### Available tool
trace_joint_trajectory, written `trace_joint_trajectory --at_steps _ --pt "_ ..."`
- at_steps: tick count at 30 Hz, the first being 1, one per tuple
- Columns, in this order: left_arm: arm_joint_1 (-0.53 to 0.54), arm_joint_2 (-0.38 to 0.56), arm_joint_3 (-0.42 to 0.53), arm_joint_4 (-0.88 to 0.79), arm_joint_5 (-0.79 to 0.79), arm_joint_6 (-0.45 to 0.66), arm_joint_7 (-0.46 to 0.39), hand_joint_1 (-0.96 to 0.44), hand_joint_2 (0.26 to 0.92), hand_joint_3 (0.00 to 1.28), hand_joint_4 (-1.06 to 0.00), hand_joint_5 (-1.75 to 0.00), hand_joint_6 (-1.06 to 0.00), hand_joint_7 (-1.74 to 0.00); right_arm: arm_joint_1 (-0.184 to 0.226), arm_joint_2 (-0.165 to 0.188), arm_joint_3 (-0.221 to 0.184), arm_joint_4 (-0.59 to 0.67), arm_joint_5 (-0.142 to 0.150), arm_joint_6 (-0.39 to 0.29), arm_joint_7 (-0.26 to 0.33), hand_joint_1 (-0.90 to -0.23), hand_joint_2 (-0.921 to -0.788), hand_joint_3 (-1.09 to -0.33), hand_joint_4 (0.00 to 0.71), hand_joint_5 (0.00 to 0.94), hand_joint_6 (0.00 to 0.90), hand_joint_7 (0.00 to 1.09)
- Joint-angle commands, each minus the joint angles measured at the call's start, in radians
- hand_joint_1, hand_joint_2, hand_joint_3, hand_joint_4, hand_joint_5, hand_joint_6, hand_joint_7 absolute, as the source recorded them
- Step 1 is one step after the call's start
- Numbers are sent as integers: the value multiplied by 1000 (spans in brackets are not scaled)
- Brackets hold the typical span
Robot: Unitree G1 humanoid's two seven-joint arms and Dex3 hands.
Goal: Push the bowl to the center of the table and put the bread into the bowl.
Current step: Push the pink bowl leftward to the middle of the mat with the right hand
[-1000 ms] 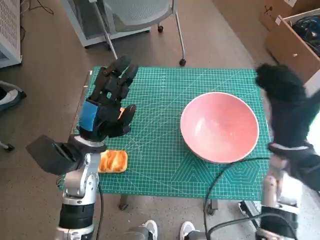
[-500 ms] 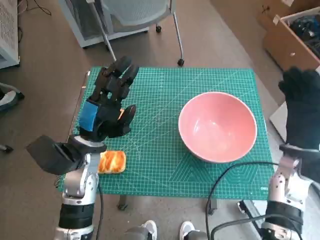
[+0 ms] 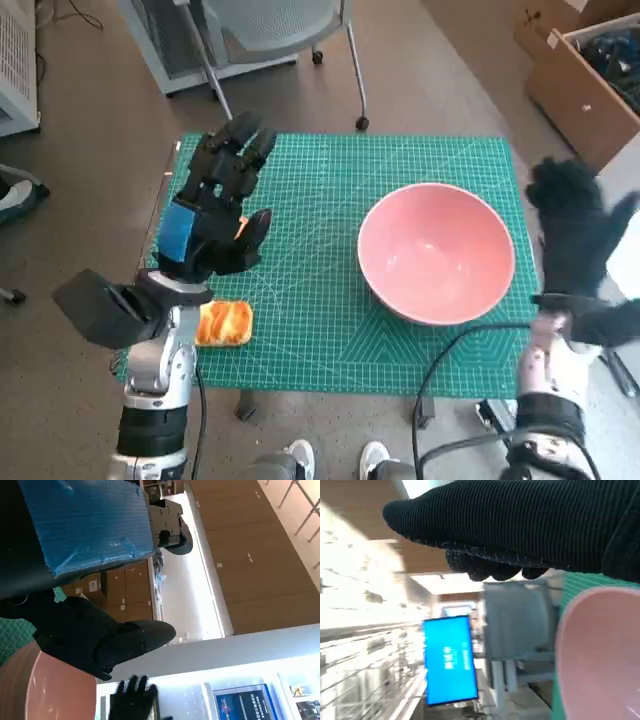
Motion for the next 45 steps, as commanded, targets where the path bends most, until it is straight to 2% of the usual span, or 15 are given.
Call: trace_joint_trajectory --at_steps 1,9,13,24,26,32,40,45 --pt "-2 13 7 -3 1 0 -8 -452 684 709 1 -263 1 -567 -18 27 18 87 -16 18 10 -408 -921 -544 316 2 204 354" --pt "8 21 11 -18 -1 11 -8 -455 685 707 1 -260 1 -566 -56 58 39 176 -23 23 34 -395 -921 -566 278 0 184 339" --pt "18 21 14 -28 -3 15 -6 -462 687 704 1 -259 1 -567 -79 77 54 212 -35 31 25 -398 -921 -585 265 0 175 336" --pt "38 27 26 -56 -2 31 4 -480 707 656 1 -266 1 -577 -123 139 75 228 -49 42 21 -413 -921 -624 272 5 161 351" --pt "40 28 29 -60 -3 34 5 -483 717 636 1 -268 1 -579 -132 146 80 227 -56 46 20 -413 -921 -631 271 3 142 383" --pt "50 28 32 -70 0 32 10 -485 726 616 1 -270 1 -580 -159 157 94 235 -62 69 27 -409 -921 -643 270 2 111 450" --pt "57 28 37 -69 0 25 16 -486 743 582 1 -275 1 -583 -182 174 107 248 -66 82 45 -414 -921 -633 279 5 112 467" --pt "60 23 33 -72 6 21 25 -488 754 558 1 -278 1 -585 -194 171 118 260 -78 79 50 -427 -921 -605 286 7 118 472"
